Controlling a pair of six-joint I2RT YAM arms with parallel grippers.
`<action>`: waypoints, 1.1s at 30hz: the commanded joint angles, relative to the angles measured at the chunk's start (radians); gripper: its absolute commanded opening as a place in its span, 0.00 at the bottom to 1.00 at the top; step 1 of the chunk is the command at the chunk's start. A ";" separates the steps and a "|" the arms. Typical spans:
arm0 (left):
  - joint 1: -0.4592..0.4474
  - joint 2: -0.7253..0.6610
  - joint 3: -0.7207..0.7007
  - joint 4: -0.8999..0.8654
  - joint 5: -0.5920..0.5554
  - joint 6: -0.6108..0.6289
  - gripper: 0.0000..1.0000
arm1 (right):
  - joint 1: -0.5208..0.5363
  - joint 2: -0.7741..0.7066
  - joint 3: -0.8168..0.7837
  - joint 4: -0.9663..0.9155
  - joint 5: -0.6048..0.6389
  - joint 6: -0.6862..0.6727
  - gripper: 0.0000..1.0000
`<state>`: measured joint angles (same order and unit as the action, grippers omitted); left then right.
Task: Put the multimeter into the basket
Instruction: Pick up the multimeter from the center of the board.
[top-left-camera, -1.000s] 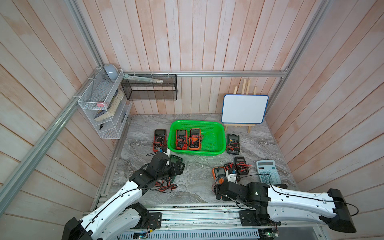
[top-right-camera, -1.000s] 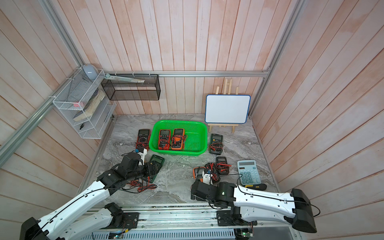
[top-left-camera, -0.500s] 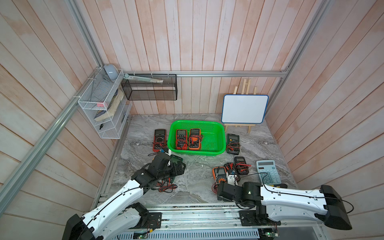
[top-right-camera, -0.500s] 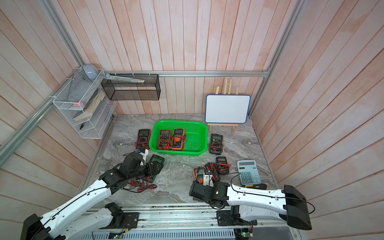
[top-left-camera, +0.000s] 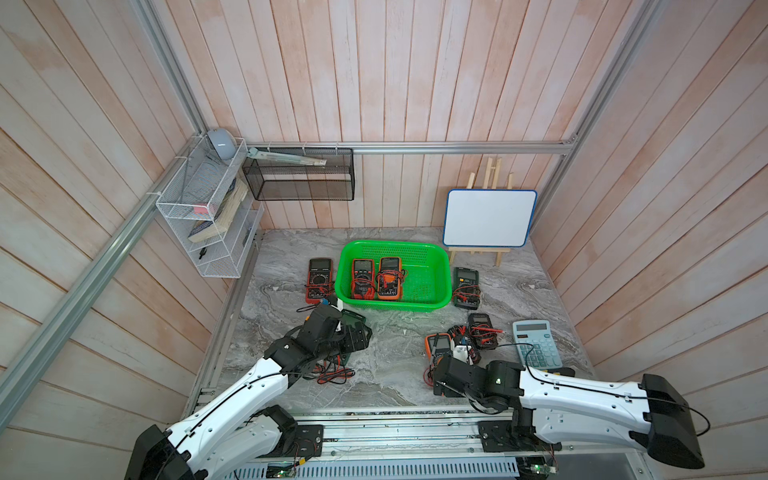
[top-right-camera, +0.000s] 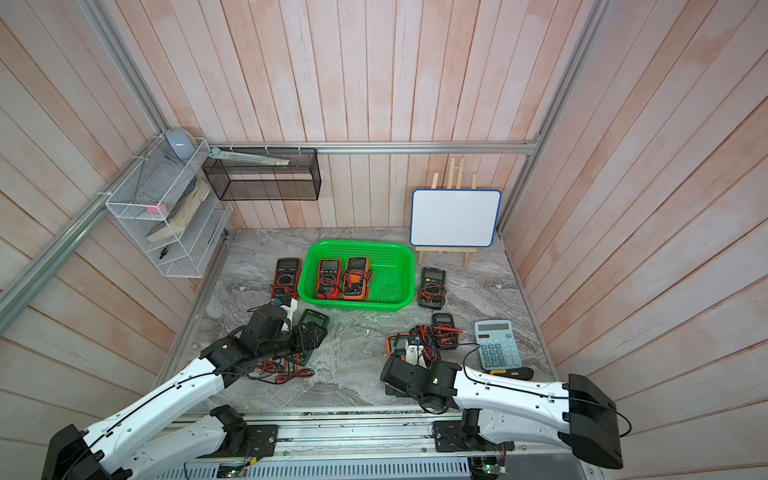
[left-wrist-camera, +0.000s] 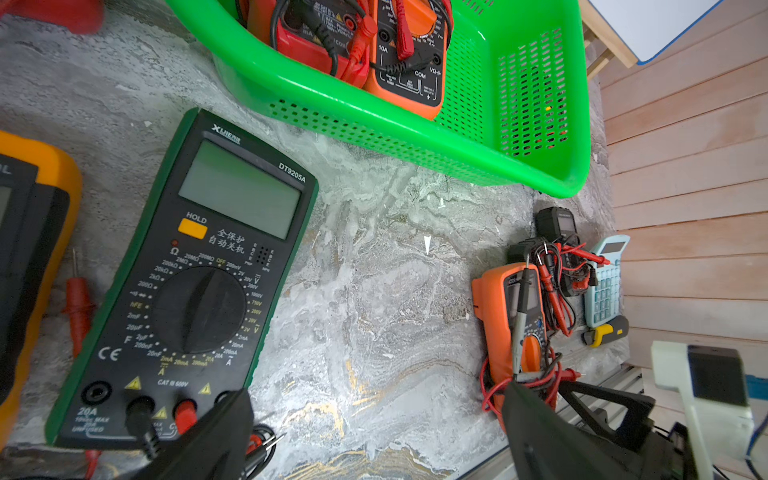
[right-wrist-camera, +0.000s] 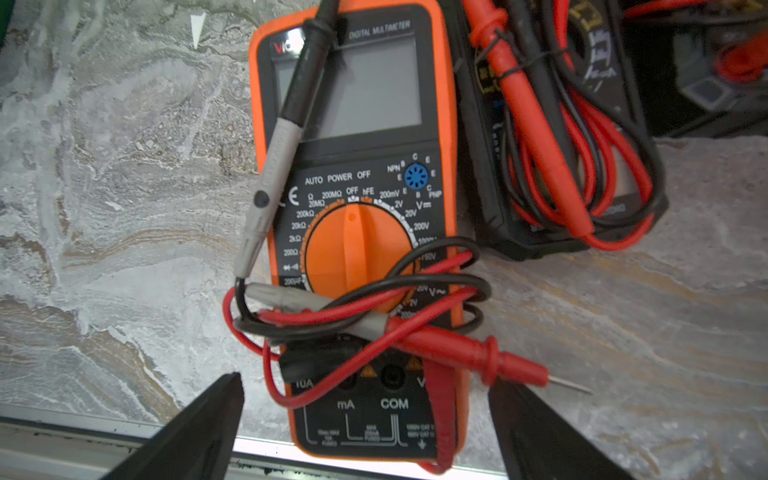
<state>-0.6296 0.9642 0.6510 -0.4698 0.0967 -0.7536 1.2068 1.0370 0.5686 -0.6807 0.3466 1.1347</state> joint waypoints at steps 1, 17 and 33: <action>-0.005 0.008 0.023 0.024 -0.020 -0.003 1.00 | -0.034 0.012 -0.012 0.049 -0.024 -0.066 0.98; -0.005 0.005 0.001 0.057 0.003 0.002 1.00 | -0.107 0.164 -0.005 0.171 -0.092 -0.153 0.98; -0.007 0.025 -0.003 0.071 0.008 -0.003 1.00 | -0.130 0.184 -0.009 0.235 -0.124 -0.179 0.98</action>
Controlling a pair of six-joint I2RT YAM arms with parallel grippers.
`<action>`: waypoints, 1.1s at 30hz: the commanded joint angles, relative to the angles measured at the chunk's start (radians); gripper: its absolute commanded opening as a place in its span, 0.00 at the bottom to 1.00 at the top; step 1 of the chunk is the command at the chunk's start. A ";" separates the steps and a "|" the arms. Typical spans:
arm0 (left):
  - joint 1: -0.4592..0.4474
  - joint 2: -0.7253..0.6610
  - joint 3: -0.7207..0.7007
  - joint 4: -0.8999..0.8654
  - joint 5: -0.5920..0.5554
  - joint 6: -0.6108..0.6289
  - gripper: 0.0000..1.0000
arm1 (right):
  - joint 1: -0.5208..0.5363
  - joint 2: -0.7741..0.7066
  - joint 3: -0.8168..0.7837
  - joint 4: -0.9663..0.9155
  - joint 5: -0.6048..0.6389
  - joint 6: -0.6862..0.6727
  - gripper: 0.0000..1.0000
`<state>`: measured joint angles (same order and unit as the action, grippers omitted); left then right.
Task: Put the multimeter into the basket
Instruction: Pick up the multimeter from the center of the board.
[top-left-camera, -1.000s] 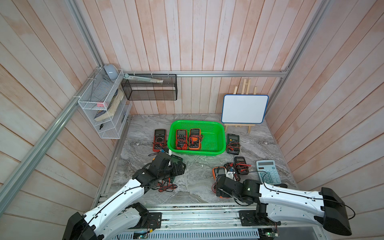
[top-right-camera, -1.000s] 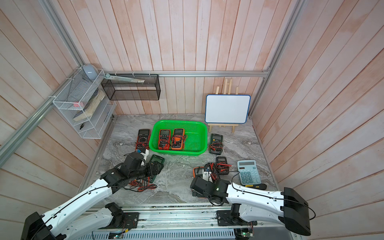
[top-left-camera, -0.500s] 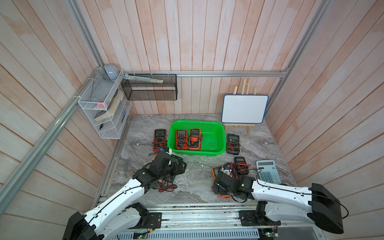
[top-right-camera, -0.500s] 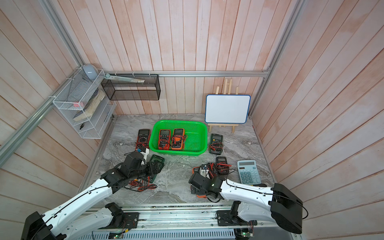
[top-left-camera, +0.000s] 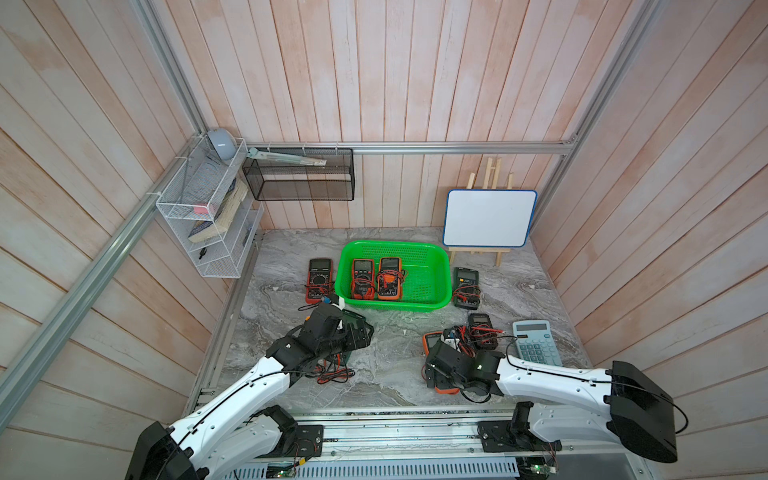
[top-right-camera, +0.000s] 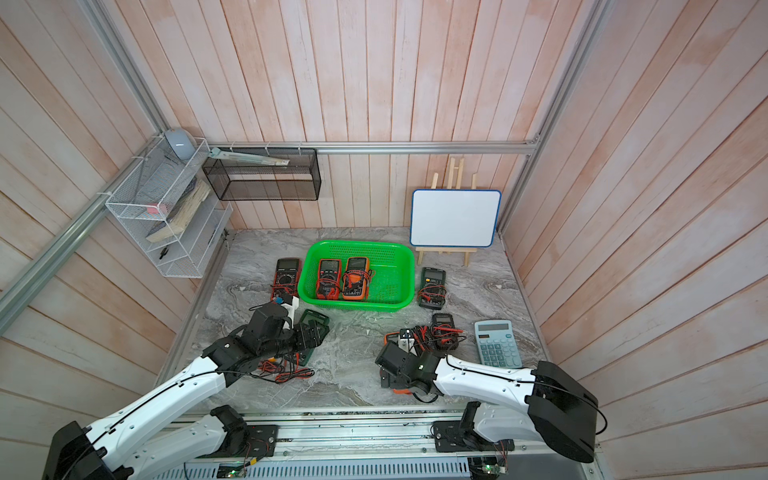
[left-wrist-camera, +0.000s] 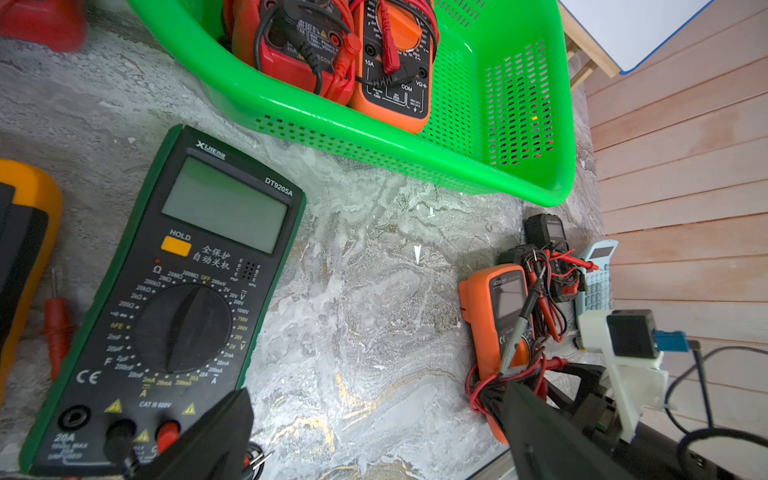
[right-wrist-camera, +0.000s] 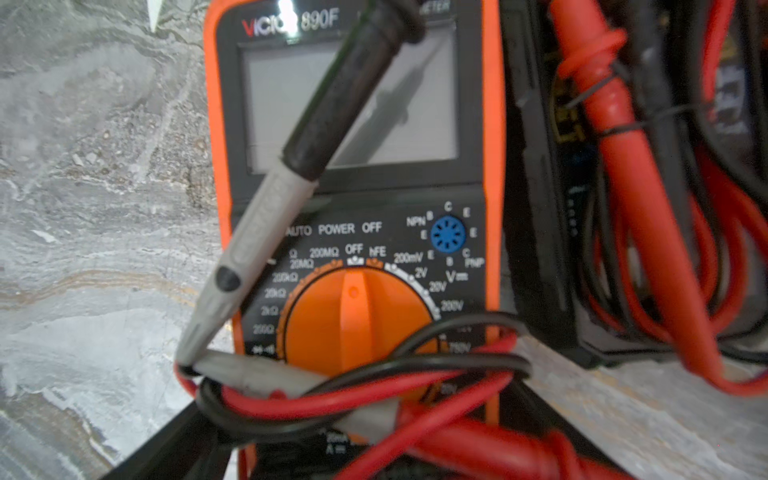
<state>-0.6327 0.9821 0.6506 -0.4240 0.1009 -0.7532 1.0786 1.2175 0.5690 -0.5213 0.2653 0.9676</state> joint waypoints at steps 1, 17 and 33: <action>-0.004 0.007 -0.003 0.026 0.002 -0.004 1.00 | -0.003 0.001 -0.008 0.076 -0.044 -0.012 0.98; -0.004 0.052 0.000 0.053 0.011 0.000 1.00 | -0.035 0.045 -0.014 0.111 -0.065 -0.048 0.98; -0.003 0.019 0.016 0.028 -0.049 -0.026 1.00 | -0.037 0.083 0.083 0.065 -0.144 -0.130 0.50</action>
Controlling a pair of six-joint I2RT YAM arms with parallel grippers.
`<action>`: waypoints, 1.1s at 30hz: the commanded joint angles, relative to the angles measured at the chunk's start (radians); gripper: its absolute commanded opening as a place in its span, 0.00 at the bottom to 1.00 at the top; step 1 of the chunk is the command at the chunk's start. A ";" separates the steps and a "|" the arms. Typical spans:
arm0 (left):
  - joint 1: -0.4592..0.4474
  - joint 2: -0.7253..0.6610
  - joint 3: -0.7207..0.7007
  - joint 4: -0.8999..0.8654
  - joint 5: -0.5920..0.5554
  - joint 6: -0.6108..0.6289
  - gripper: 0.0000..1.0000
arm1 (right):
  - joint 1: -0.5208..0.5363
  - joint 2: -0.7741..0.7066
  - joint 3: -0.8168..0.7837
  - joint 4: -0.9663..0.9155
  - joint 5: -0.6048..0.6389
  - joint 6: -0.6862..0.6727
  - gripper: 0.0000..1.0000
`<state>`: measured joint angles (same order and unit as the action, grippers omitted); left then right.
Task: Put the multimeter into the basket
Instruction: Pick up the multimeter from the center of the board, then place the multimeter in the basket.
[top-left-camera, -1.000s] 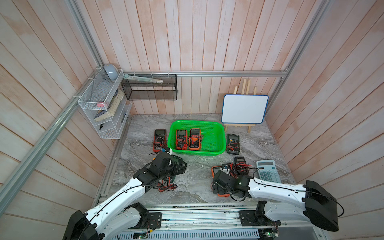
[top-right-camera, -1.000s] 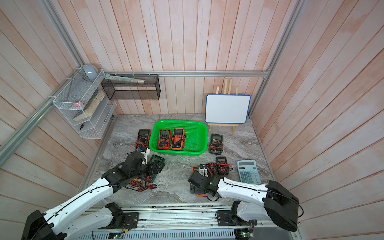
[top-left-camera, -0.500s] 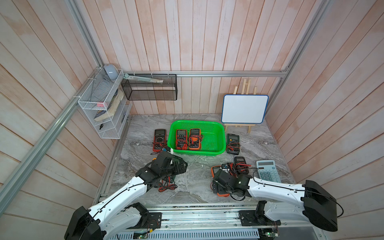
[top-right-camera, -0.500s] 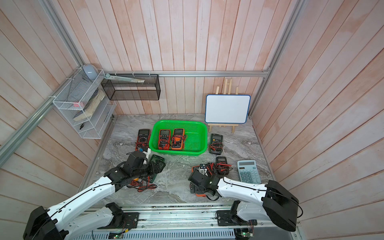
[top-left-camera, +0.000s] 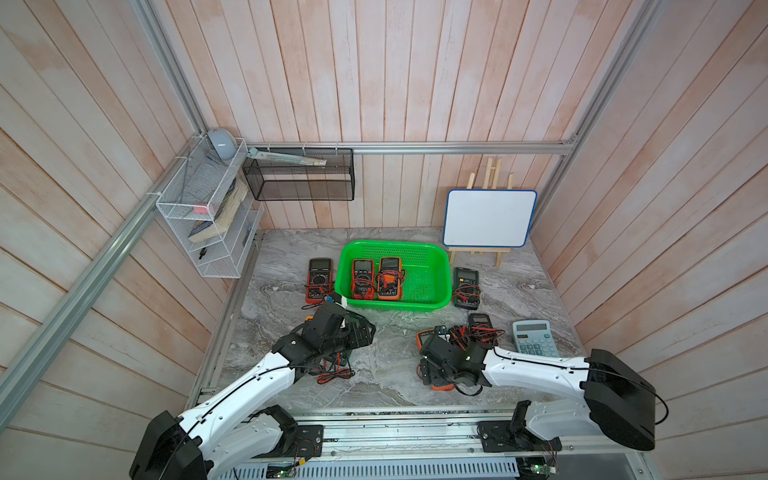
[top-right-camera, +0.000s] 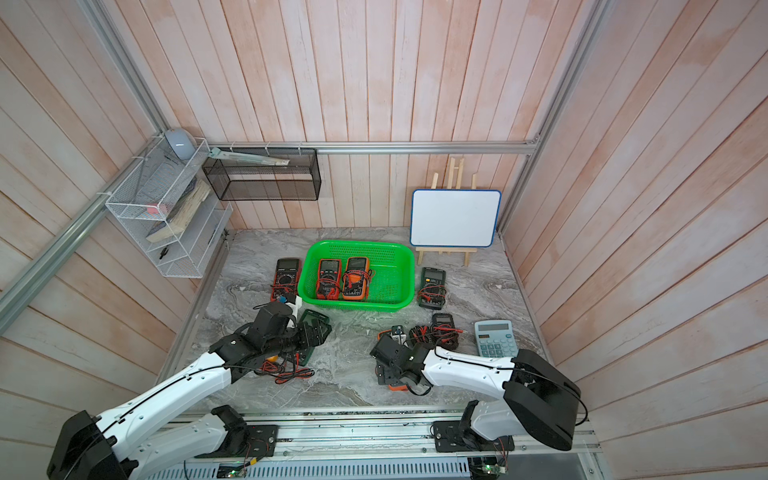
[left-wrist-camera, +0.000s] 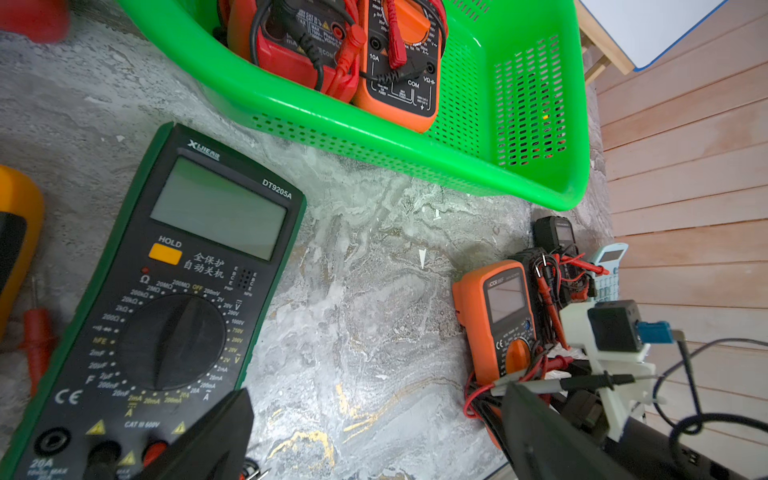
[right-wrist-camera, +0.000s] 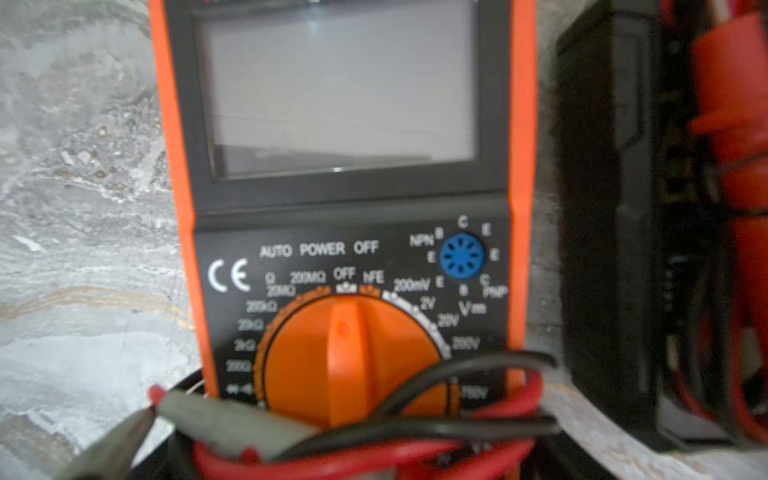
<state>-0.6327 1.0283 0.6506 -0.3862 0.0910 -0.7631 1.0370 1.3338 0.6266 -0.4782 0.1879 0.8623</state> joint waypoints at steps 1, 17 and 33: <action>-0.001 -0.032 0.021 -0.012 -0.055 -0.016 1.00 | 0.003 -0.045 0.032 0.020 -0.077 -0.029 0.46; 0.079 0.036 0.185 -0.037 -0.095 0.061 1.00 | -0.043 -0.163 0.242 -0.020 -0.062 -0.089 0.26; 0.195 0.187 0.352 -0.060 -0.031 0.215 1.00 | -0.352 0.124 0.598 0.130 -0.087 -0.275 0.26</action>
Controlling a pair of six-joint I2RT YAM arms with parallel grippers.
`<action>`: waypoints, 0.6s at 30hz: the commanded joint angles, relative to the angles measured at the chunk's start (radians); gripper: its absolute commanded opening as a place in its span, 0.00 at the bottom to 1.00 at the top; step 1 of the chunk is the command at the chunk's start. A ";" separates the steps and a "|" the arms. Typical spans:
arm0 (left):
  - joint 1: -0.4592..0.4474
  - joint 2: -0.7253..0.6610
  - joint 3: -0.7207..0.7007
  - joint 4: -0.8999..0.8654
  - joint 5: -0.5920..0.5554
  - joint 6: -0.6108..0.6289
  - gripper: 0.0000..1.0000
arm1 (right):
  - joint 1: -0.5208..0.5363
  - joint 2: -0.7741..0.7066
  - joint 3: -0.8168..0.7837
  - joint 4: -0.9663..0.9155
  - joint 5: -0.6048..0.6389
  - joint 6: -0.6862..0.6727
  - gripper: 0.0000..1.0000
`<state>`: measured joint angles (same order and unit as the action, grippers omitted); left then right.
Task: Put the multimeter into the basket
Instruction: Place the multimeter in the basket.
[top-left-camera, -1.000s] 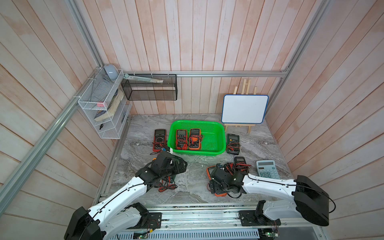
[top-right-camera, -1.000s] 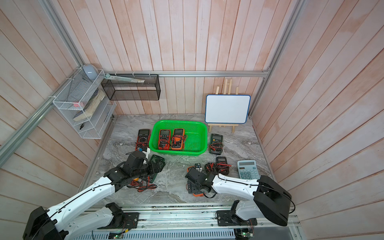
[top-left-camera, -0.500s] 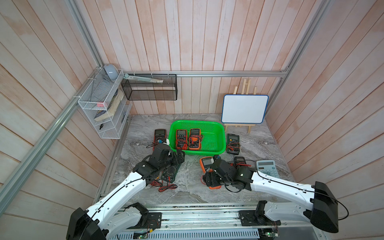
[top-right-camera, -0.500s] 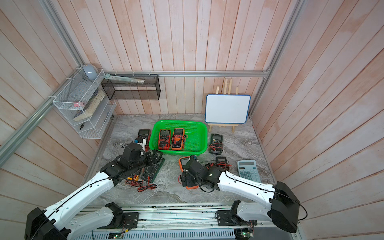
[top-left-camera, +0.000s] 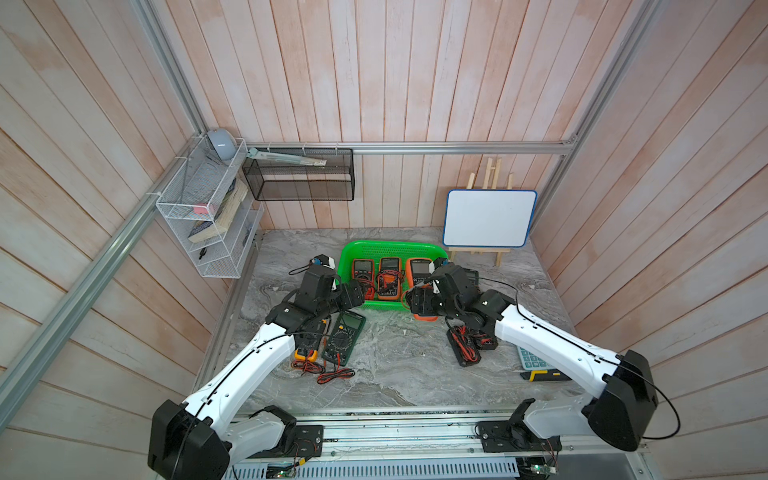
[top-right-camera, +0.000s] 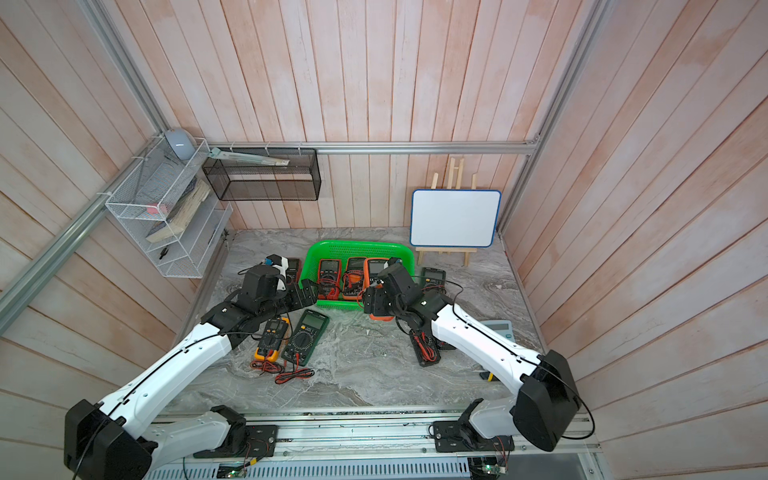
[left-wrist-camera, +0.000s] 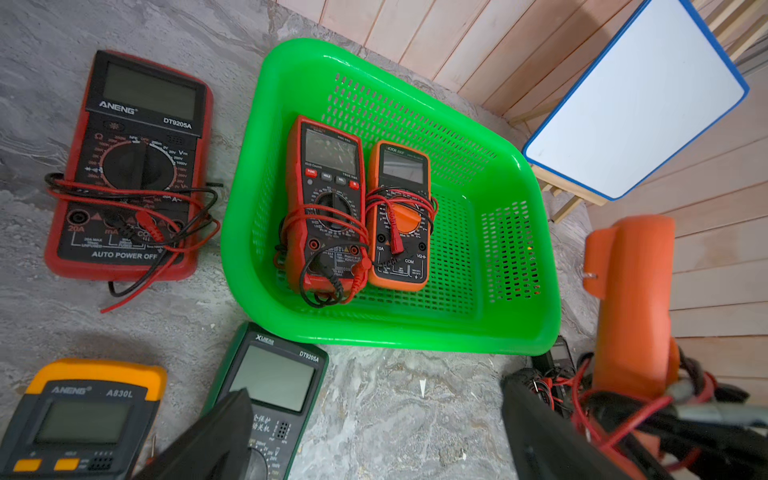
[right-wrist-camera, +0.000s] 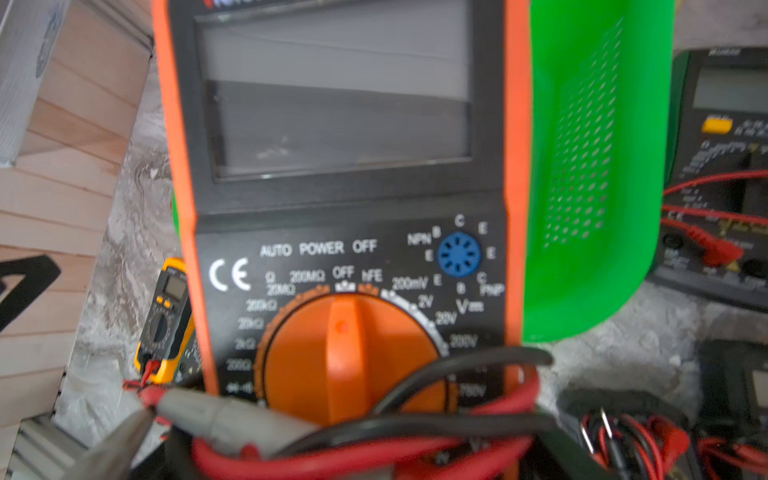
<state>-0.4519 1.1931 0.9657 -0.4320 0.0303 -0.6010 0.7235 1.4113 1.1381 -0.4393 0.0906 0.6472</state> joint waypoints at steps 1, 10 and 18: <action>0.019 0.029 0.042 -0.015 0.033 0.057 1.00 | -0.050 0.073 0.114 0.090 0.013 -0.072 0.26; 0.071 0.060 0.090 -0.017 0.089 0.088 1.00 | -0.137 0.328 0.348 0.037 0.015 -0.129 0.27; 0.097 0.071 0.098 -0.008 0.166 0.081 1.00 | -0.157 0.444 0.397 0.016 0.019 -0.097 0.27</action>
<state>-0.3599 1.2514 1.0435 -0.4408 0.1478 -0.5339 0.5674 1.8484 1.4818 -0.4320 0.0917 0.5461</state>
